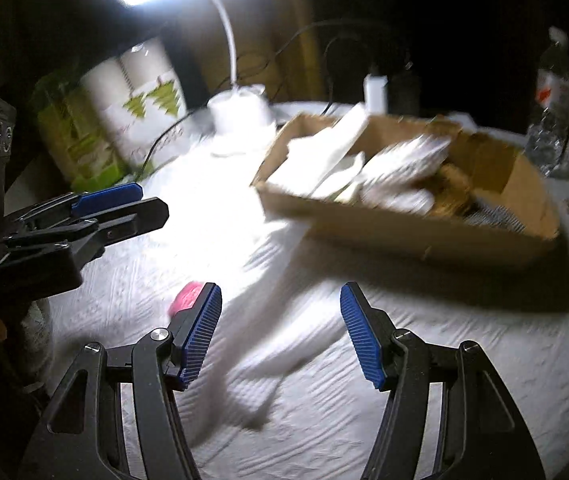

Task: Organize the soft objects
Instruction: 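Move the left tool to the pink plush keychain while the right tool approaches the white paper towel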

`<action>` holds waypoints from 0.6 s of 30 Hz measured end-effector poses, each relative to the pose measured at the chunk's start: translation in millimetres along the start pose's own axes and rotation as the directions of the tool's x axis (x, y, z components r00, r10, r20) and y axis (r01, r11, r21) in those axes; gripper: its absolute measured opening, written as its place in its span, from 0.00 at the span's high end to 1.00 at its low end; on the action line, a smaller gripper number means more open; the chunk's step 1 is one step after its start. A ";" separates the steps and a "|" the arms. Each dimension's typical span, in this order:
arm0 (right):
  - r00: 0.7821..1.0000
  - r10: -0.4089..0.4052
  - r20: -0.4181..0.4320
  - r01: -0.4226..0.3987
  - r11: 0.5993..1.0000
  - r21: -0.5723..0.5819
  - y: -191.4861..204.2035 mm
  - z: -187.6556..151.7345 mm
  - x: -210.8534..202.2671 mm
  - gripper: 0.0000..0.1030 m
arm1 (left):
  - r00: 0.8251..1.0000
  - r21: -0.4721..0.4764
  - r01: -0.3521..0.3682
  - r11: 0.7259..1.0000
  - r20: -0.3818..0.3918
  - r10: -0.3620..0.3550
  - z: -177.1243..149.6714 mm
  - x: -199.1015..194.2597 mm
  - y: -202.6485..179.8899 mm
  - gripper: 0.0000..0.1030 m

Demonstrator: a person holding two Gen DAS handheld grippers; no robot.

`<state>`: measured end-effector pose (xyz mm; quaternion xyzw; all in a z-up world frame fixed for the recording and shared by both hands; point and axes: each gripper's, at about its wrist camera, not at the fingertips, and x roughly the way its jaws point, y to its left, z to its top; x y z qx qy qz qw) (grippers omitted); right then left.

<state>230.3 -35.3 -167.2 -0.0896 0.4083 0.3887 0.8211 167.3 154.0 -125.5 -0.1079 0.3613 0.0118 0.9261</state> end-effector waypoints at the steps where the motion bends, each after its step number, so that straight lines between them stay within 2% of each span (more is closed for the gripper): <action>1: 1.000 0.010 -0.010 -0.010 1.000 -0.004 4.9 -2.4 4.1 0.37 | 1.000 -0.010 -0.001 1.000 -0.005 0.001 -5.5 -1.3 3.9 0.42; 4: 0.999 0.035 -0.016 -0.035 0.999 -0.009 14.3 -4.0 10.1 0.38 | 1.000 -0.029 -0.005 1.000 -0.016 0.005 -18.5 -5.2 12.5 0.41; 6: 1.000 0.016 -0.017 -0.017 1.000 -0.013 18.0 -2.9 17.3 0.46 | 1.000 -0.037 -0.006 0.999 -0.020 0.005 -26.5 -9.1 17.4 0.41; 9: 0.999 -0.011 -0.033 0.011 1.000 0.009 14.6 -1.8 27.7 0.67 | 1.000 -0.045 -0.007 0.999 -0.029 0.005 -35.8 -13.4 20.9 0.41; 11: 0.999 -0.003 -0.044 0.004 1.000 0.019 11.2 -1.1 32.4 0.89 | 0.999 -0.048 -0.004 0.999 -0.032 0.003 -40.1 -15.2 21.1 0.41; 14: 0.999 -0.027 -0.038 0.027 1.000 -0.002 9.9 -2.0 28.8 0.95 | 0.999 -0.053 0.007 0.999 -0.037 -0.008 -43.9 -15.5 19.1 0.40; 18: 0.997 -0.080 -0.021 0.080 0.997 0.014 -7.0 -6.7 14.2 0.95 | 0.998 -0.037 0.039 0.999 -0.045 -0.041 -43.3 -10.3 8.8 0.40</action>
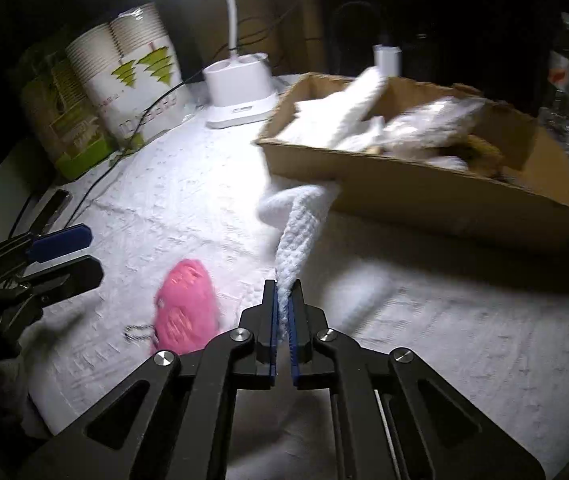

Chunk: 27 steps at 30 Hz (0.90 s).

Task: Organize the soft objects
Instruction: 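Move the left tool to the pink plush keychain while the right tool approaches the white paper towel, then grasp and lift the pink plush with the left tool while the right tool grasps the paper towel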

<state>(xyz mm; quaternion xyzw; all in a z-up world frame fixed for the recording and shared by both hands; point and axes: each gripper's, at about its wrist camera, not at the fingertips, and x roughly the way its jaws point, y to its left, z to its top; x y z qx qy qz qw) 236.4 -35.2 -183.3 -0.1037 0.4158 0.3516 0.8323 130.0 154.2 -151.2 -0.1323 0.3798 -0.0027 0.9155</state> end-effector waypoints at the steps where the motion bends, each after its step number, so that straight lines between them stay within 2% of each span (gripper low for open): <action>1: 1.000 -0.016 -0.001 0.016 1.000 0.012 -8.5 -2.9 -3.5 0.96 | 1.000 0.006 0.008 1.000 -0.002 -0.008 0.3 1.8 -3.1 0.39; 8: 0.984 -0.179 -0.015 0.180 0.981 0.073 -67.7 -37.0 -31.5 0.96 | 0.997 0.070 0.055 0.996 -0.062 -0.051 1.2 28.7 -35.1 0.39; 11: 0.979 -0.201 -0.039 0.204 0.974 0.095 -85.1 -50.9 -38.1 0.95 | 0.994 0.097 0.065 0.993 -0.093 -0.056 -0.2 40.6 -47.0 0.32; 12: 0.980 -0.196 -0.038 0.198 0.975 0.103 -88.2 -53.6 -40.5 0.91 | 0.993 0.103 0.065 0.993 -0.104 -0.054 -0.5 45.1 -50.6 0.30; 13: 0.982 -0.187 -0.032 0.189 0.976 0.109 -90.6 -55.6 -43.5 0.72 | 0.992 0.108 0.061 0.992 -0.113 -0.049 -1.1 48.5 -52.9 0.30; 14: 0.984 -0.176 -0.016 0.176 0.978 0.113 -90.1 -56.5 -46.7 0.43 | 0.992 0.114 0.051 0.992 -0.119 -0.038 -1.4 51.7 -54.8 0.30; 15: 0.986 -0.164 0.007 0.162 0.980 0.112 -89.2 -56.9 -50.2 0.34 | 0.992 0.121 0.037 0.992 -0.126 -0.022 -1.6 55.0 -56.8 0.29; 16: 0.988 -0.149 0.035 0.144 0.984 0.102 -85.8 -56.1 -53.6 0.30 | 0.992 0.124 0.033 0.992 -0.129 -0.017 -1.7 56.9 -57.2 0.29; 18: 0.990 -0.133 0.046 0.130 0.989 0.066 -74.7 -52.3 -51.2 0.30 | 0.991 0.131 0.021 0.991 -0.135 -0.003 -1.8 59.9 -58.6 0.29; 20: 0.992 -0.127 0.022 0.127 0.992 0.024 -64.2 -48.4 -39.7 0.29 | 0.990 0.138 0.007 0.990 -0.141 0.012 -2.3 62.6 -58.7 0.28; 24: 0.980 -0.186 -0.078 0.185 0.983 -0.019 -54.9 -49.6 -8.8 0.28 | 0.984 0.154 -0.030 0.988 -0.171 0.056 -5.2 73.3 -56.8 0.28; 27: 0.976 -0.203 -0.081 0.200 0.979 -0.034 -50.8 -52.2 -7.7 0.27 | 0.985 0.161 -0.026 0.987 -0.164 0.053 -6.3 74.3 -55.9 0.28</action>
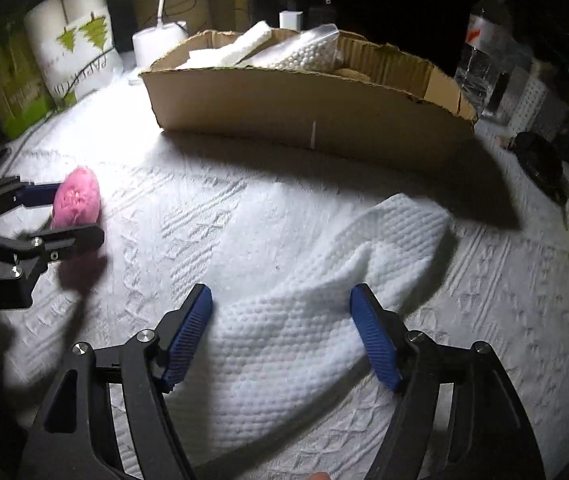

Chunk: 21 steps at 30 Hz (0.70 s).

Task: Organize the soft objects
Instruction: 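Grasp and lift the pink plush with the left tool while the right tool grasps the paper towel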

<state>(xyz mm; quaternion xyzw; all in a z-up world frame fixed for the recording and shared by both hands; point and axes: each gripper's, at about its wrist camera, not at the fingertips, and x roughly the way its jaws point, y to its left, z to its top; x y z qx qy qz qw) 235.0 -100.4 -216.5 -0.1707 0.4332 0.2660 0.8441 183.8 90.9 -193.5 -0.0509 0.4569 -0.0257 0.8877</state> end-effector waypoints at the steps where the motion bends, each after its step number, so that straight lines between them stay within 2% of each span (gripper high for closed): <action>1: 1.000 0.002 0.003 -0.002 1.000 0.001 0.0 -1.0 0.5 0.27 | 1.000 -0.001 0.003 1.000 0.005 -0.003 -0.1 0.2 0.1 0.29; 4: 0.999 0.020 0.039 -0.021 1.000 0.023 -3.4 -7.3 1.7 0.27 | 1.000 0.003 0.014 1.000 0.019 -0.014 -0.8 1.3 -0.1 0.30; 6: 0.998 0.029 0.052 -0.030 0.999 0.022 -4.4 -9.8 -0.8 0.31 | 0.999 0.013 0.035 0.999 0.026 -0.035 -1.6 0.5 -2.7 0.35; 7: 0.998 0.029 0.061 -0.031 0.999 0.027 -6.4 -10.4 -3.2 0.48 | 0.999 0.019 0.040 0.999 0.029 -0.040 -2.0 0.0 -4.3 0.37; 8: 0.997 0.025 0.068 -0.027 0.999 0.039 -10.3 -10.6 -6.1 0.82 | 0.999 0.024 0.043 0.999 0.030 -0.044 -2.2 -0.3 -5.9 0.37; 9: 0.997 0.042 0.067 -0.046 0.997 0.058 -17.2 -12.2 -8.9 0.93 | 0.998 0.027 0.049 0.998 0.032 -0.050 -2.1 -1.1 -7.4 0.39; 15: 0.992 0.091 0.092 -0.098 0.992 0.081 -27.3 -12.2 -21.8 0.94 | 0.995 0.034 0.075 0.997 0.070 -0.078 5.1 -17.3 -16.9 0.41; 21: 0.975 0.104 0.198 -0.120 0.990 0.069 -39.9 4.6 -59.9 0.94 | 0.989 0.026 0.090 0.996 0.117 -0.092 20.9 -35.4 -23.1 0.41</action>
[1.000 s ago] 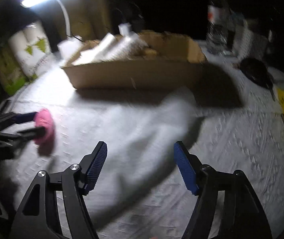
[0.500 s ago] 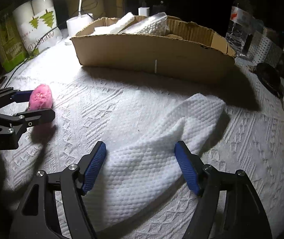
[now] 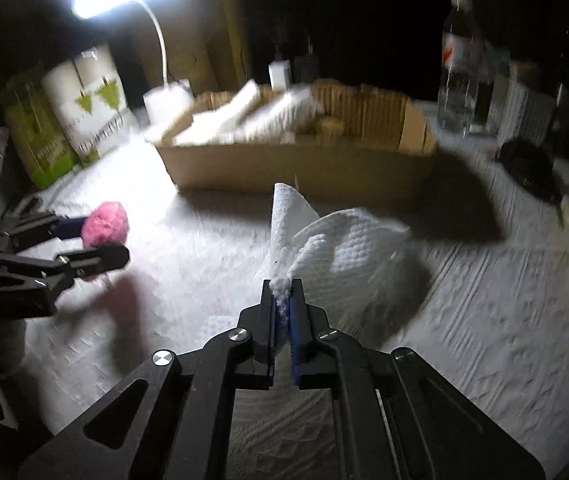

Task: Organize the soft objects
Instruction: 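Grasp and lift the pink plush with the left tool while the right tool grasps the paper towel, then lower the pink plush into the box with the left tool while the right tool releases the paper towel there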

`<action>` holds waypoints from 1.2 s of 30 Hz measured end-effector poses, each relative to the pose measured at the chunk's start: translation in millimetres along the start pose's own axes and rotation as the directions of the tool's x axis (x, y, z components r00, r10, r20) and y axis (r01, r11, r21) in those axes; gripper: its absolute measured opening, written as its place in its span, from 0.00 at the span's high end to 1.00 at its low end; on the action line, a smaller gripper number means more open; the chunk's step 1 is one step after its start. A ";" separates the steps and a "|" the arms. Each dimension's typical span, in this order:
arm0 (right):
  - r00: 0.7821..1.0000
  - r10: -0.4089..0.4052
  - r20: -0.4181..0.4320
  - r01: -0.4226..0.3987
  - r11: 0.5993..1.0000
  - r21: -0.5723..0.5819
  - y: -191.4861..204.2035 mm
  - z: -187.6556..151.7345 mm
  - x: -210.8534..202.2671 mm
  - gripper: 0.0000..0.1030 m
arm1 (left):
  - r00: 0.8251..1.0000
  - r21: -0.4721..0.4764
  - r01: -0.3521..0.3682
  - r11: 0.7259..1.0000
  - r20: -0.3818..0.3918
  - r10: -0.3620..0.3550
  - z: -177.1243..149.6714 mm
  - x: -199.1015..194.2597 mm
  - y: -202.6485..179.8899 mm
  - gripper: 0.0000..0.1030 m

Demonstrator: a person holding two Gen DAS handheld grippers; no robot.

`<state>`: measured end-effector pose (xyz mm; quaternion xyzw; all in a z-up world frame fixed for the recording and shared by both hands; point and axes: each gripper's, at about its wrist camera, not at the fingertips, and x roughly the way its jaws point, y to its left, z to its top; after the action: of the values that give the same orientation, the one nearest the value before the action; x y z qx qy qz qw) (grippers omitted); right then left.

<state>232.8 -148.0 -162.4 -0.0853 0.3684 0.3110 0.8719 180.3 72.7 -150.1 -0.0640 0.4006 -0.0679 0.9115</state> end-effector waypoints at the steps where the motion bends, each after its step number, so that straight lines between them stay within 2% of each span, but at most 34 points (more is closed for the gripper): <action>1: 1.000 0.001 0.014 -0.001 1.000 -0.001 -2.5 3.5 -4.1 0.94 | 1.000 0.002 0.002 1.000 0.010 -0.002 4.5 -2.7 -2.2 0.41; 9: 0.993 0.020 0.114 -0.019 1.000 -0.009 -21.9 39.3 -31.7 0.94 | 0.998 0.016 0.006 1.000 0.070 -0.008 31.1 -15.3 -15.3 0.41; 16: 0.989 0.041 0.144 -0.040 0.999 -0.011 -35.7 65.8 -31.2 0.94 | 0.994 0.022 -0.003 1.000 0.106 0.001 50.7 -17.4 -19.8 0.41; 27: 0.988 0.118 0.100 -0.122 0.992 0.038 -63.2 98.4 3.3 0.94 | 0.991 0.022 -0.018 1.000 0.132 0.015 84.1 -3.2 -11.1 0.41; 36: 0.993 0.117 0.028 -0.119 0.991 0.068 -82.8 119.6 50.6 0.94 | 0.992 -0.005 -0.004 1.000 0.123 0.005 103.6 25.1 2.6 0.41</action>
<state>380.4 -144.1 -118.9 -0.0291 0.3727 0.3499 0.8590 273.8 77.2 -99.2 -0.0692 0.3442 -0.0609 0.9344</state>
